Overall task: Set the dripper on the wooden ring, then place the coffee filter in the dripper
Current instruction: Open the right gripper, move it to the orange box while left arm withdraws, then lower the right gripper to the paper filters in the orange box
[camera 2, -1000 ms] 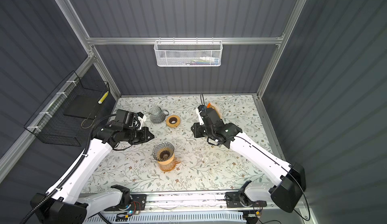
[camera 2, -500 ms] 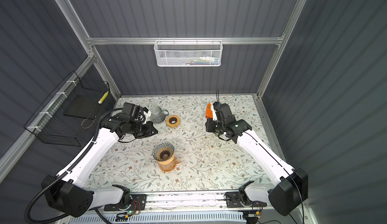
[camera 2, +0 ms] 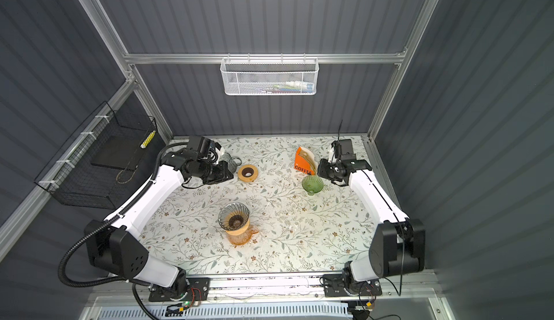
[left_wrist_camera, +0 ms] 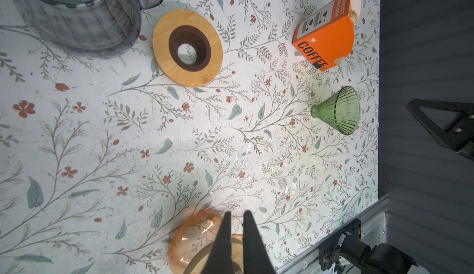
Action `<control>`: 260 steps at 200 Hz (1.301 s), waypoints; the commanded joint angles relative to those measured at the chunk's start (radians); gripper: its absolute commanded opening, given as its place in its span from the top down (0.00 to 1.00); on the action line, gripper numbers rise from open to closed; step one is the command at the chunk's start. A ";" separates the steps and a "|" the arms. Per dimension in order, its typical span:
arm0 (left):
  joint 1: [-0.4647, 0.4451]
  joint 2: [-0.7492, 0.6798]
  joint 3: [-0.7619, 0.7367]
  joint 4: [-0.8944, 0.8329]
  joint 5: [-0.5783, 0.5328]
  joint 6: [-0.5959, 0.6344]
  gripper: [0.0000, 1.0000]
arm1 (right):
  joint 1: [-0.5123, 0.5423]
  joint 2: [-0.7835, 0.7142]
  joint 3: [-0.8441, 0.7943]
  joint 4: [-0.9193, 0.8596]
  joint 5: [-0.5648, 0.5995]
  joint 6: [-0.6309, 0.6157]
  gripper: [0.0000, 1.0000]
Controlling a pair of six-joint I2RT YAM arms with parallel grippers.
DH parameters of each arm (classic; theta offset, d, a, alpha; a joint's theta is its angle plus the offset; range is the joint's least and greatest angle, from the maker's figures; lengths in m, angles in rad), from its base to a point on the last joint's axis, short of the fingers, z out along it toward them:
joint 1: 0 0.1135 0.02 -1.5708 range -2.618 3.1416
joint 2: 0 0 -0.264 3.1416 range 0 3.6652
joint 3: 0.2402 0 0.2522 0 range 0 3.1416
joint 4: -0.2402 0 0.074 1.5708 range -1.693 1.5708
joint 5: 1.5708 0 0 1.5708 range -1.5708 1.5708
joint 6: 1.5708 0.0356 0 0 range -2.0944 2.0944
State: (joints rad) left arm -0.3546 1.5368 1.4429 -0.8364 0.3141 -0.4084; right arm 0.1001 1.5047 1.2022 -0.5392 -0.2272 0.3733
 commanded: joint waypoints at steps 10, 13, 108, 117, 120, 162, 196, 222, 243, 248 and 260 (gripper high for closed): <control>-0.006 0.035 0.055 0.041 0.008 -0.003 0.89 | -0.040 0.100 0.062 0.044 0.008 -0.050 0.79; -0.006 0.038 0.058 0.046 0.008 -0.003 0.89 | -0.040 0.111 0.068 0.044 0.015 -0.056 0.79; -0.006 0.214 0.249 0.082 0.046 -0.052 0.90 | -0.065 0.396 0.223 0.072 0.004 -0.144 0.74; -0.006 0.234 0.272 0.067 0.040 -0.052 0.90 | -0.066 0.417 0.238 0.065 -0.001 -0.152 0.74; -0.004 0.241 0.279 0.063 0.040 -0.052 0.90 | -0.066 0.424 0.244 0.060 -0.001 -0.157 0.74; -0.006 0.295 0.321 0.056 0.033 -0.066 0.89 | -0.066 0.493 0.313 0.025 -0.005 -0.190 0.73; -0.006 0.308 0.323 0.056 0.030 -0.064 0.90 | -0.063 0.528 0.346 0.004 -0.036 -0.199 0.69; -0.006 0.302 0.312 0.057 0.025 -0.061 0.89 | -0.048 0.549 0.366 -0.016 -0.036 -0.209 0.69; -0.005 0.296 0.303 0.060 0.023 -0.056 0.89 | -0.040 0.562 0.375 -0.030 -0.034 -0.212 0.70; -0.006 0.295 0.302 0.060 0.024 -0.056 0.89 | -0.038 0.561 0.375 -0.032 -0.033 -0.214 0.70; -0.006 0.291 0.298 0.059 0.024 -0.052 0.89 | -0.034 0.560 0.370 -0.035 -0.029 -0.216 0.70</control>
State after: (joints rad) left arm -0.3546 1.8351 1.7336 -0.7586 0.3397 -0.4648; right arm 0.0532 2.0525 1.5528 -0.5358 -0.2478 0.1753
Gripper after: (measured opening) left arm 0.106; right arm 0.303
